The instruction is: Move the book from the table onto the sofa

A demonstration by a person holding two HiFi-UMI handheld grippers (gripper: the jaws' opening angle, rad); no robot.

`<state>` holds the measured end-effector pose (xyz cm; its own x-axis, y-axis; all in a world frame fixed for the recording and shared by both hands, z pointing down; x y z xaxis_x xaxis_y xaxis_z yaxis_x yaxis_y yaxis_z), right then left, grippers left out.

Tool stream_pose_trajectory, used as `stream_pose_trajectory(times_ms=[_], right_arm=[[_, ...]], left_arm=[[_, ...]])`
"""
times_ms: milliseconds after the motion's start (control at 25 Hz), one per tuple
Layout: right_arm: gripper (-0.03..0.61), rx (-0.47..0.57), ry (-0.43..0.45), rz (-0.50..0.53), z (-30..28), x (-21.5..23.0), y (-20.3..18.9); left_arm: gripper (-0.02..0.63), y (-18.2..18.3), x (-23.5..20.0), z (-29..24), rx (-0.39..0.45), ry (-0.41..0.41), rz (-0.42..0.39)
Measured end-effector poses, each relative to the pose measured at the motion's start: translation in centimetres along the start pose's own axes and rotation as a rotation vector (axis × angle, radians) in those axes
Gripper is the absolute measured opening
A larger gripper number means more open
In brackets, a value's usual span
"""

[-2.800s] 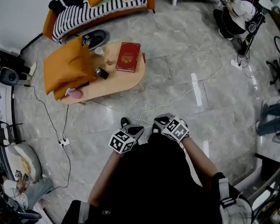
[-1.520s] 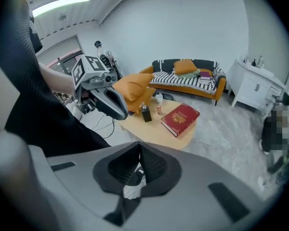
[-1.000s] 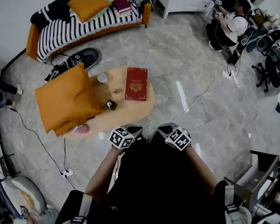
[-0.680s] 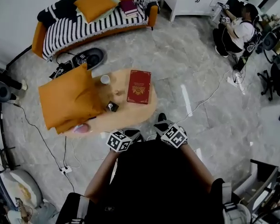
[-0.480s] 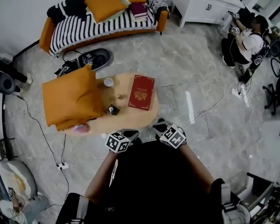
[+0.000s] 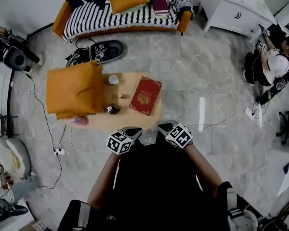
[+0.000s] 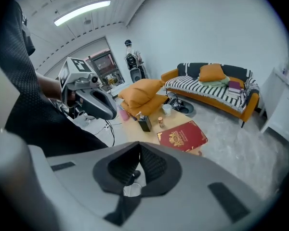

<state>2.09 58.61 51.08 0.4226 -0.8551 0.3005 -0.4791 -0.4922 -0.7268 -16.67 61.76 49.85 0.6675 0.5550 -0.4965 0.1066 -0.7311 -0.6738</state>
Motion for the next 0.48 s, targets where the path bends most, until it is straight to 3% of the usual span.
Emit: stream_pose_trajectory(times_ms=[200,480], right_arm=[[0.008,-0.026,0.051,0.023,0.3,2.9,-1.3],[0.008,-0.044,0.03,0.01,0.3,5.5,-0.8]], left_arm=[[0.009,0.4,0.1,-1.3,0.004,0.085,0.026],[0.009,2.1,-1.6,-1.6,0.016,0.095,0.04]])
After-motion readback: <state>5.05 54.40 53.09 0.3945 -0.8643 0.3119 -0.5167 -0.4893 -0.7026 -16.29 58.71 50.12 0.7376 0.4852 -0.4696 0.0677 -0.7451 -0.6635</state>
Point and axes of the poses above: the fingertips, and each gripper's own axes: z backward along the fingers, x to its right, y out of its top, the point moved 8 cm from there along z, backward along the fingers, and after that the axes turned 8 degrees about x, right-handed, at the moved point
